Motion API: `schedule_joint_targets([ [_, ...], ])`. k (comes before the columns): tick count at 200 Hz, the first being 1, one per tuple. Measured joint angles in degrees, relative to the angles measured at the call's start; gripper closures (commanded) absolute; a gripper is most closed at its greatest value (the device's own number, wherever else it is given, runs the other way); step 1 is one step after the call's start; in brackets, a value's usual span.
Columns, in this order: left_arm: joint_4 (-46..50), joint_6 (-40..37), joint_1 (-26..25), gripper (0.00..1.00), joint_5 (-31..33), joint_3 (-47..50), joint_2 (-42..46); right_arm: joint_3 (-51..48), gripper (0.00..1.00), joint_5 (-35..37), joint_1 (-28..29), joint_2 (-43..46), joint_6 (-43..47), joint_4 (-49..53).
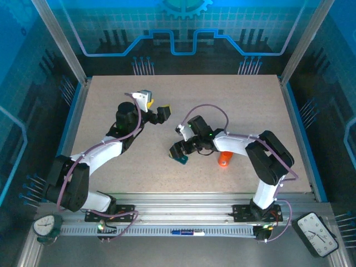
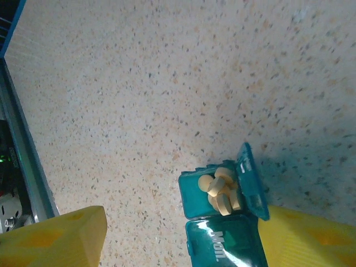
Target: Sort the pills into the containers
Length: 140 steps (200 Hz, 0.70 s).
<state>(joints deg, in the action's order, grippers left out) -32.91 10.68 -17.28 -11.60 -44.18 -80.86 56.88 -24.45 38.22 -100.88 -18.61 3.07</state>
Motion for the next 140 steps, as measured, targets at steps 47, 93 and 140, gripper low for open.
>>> schedule_joint_targets([
  [47, 0.1, 1.3, 0.1, 0.01, -1.0, 0.0, 0.0, 2.1, 0.21, 7.6, 0.8, 1.6, 4.8, 6.3],
  [93, 0.1, 2.6, 0.3, 0.01, -2.2, 0.0, 0.0, 2.2, 0.19, 12.8, 3.0, 1.6, 9.0, 10.2],
  [140, 0.1, 3.0, 0.3, 0.01, -2.8, 0.0, 0.0, 0.5, 0.20, 13.8, 4.7, 1.0, 11.7, 10.2],
])
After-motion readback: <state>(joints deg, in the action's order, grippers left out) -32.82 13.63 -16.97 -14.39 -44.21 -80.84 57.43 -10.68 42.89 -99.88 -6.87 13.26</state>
